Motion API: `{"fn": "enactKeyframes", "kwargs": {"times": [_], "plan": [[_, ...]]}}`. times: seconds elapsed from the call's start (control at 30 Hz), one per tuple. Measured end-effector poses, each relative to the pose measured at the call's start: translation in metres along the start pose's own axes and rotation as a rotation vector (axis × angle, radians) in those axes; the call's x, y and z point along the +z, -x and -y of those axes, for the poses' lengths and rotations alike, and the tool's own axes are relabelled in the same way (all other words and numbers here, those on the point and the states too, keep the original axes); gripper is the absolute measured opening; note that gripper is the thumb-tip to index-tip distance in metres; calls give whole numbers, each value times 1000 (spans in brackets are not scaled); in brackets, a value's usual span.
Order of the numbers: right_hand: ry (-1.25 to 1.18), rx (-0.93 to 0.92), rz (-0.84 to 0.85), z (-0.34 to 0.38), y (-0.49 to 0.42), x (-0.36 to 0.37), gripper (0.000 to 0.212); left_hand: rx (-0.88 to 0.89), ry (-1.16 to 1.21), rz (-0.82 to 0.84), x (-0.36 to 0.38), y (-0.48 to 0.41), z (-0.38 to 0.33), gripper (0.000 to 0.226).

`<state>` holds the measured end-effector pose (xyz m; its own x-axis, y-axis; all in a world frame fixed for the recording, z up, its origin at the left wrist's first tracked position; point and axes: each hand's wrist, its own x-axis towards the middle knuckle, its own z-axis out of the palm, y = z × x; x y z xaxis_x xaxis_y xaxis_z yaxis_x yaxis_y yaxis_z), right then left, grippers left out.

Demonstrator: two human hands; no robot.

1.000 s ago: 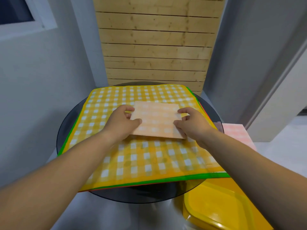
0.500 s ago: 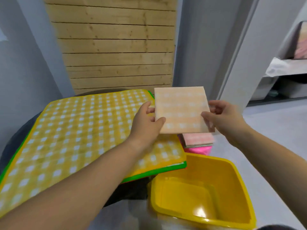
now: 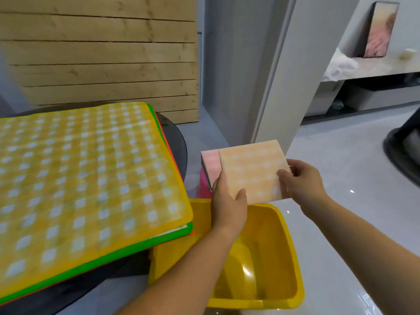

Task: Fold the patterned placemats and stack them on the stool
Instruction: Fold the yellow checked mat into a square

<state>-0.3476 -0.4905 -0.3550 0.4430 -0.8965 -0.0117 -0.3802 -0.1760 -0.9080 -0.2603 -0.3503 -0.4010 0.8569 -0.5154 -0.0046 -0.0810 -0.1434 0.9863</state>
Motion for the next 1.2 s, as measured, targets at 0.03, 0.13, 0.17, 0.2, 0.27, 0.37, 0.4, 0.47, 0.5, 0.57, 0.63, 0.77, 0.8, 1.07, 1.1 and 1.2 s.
{"fn": "enactKeyframes", "kwargs": {"times": [0.03,0.13,0.17,0.2,0.27,0.37,0.4,0.47,0.5,0.57,0.63,0.77,0.8,1.07,1.1,1.2], "plan": [[8,-1,2,-9,-8,8,31,-27,12,-2,3,-6,8,64],[8,-10,17,-26,-33,32,32,-65,36,-15,6,-30,24,65],[10,-17,24,-30,-43,41,32,-70,40,-23,7,-40,29,65],[11,-20,32,-34,-53,50,32,-81,41,-33,8,-50,34,64],[7,-21,50,-40,-70,67,32,-80,12,-49,7,-66,43,63],[27,-32,59,-49,-93,89,33,-53,-56,-46,4,-91,58,66],[38,-39,63,-51,-100,95,33,-54,-75,-42,4,-101,64,67],[76,-53,66,-55,-112,106,36,-69,-118,-37,6,-119,72,68],[104,-58,66,-56,-118,110,38,-75,-141,-34,7,-126,75,68],[156,-70,73,-58,-128,117,41,-89,-171,-20,11,-138,79,69],[218,-77,78,-61,-136,123,43,-105,-184,-3,12,-147,83,66],[355,-103,90,-68,-143,131,40,-173,-250,17,12,-152,92,63],[372,-111,92,-70,-143,132,38,-193,-275,23,12,-151,92,64],[457,-124,112,-85,-138,136,40,-210,-300,26,19,-148,100,66],[460,-121,119,-86,-137,136,42,-207,-301,26,19,-149,100,68],[450,-106,144,-89,-133,134,47,-195,-277,23,21,-149,101,72]]}}
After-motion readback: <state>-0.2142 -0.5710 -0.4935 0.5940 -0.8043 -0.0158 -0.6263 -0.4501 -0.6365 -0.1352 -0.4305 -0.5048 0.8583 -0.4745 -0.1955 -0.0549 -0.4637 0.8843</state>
